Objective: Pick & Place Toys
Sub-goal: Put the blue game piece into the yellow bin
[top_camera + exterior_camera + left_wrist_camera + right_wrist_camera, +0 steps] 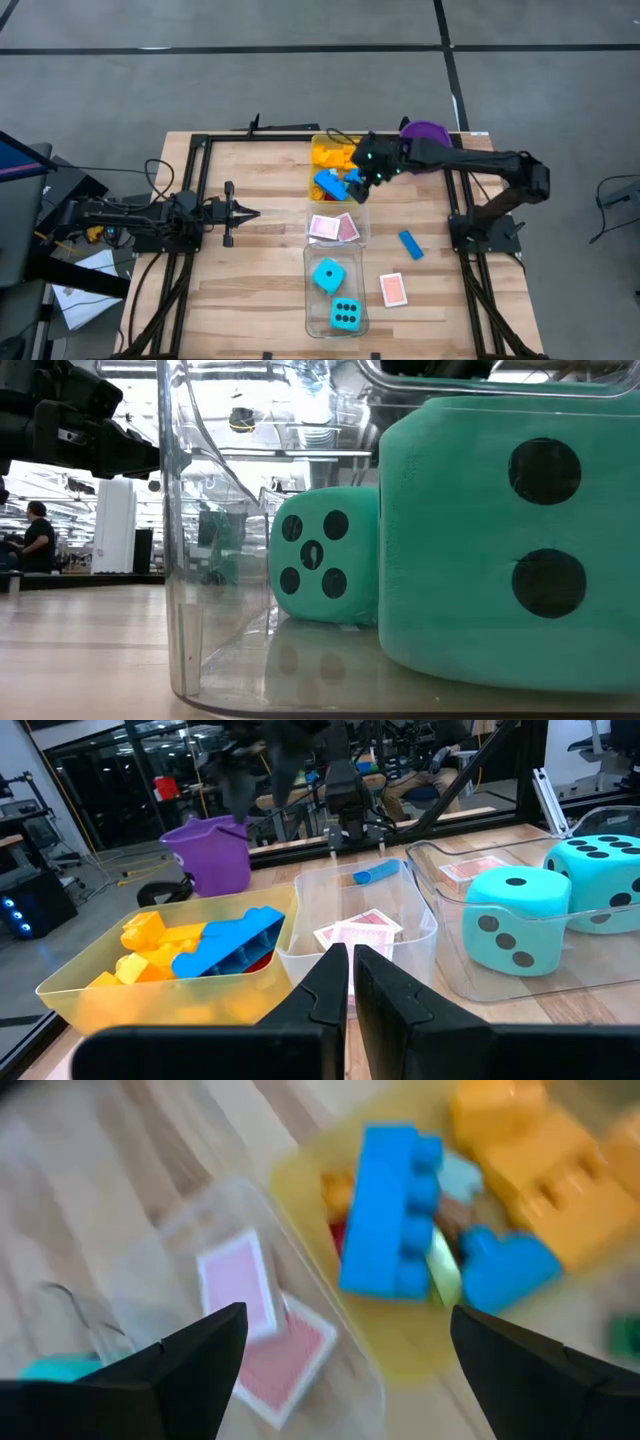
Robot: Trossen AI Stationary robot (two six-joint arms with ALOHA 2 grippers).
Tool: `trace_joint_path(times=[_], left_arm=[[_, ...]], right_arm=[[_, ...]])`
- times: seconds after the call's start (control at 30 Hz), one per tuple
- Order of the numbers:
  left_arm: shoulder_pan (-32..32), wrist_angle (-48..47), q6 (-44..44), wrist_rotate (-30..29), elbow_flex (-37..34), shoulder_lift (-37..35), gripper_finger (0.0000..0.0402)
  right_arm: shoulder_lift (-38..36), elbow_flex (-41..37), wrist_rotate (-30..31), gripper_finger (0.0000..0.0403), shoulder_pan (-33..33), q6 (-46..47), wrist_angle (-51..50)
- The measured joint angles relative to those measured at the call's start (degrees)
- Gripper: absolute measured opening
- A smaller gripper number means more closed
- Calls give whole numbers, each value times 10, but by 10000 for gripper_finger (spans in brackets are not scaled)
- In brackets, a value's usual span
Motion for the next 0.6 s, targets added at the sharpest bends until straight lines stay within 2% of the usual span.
trace_joint_path(times=[0.4,0.6], left_arm=[[0,0,0,0,0,0,17],[0,0,0,0,0,0,17]], right_arm=[[-52,0,171,340,208,267,-205],[-46,0,202,340,314,421,-288]])
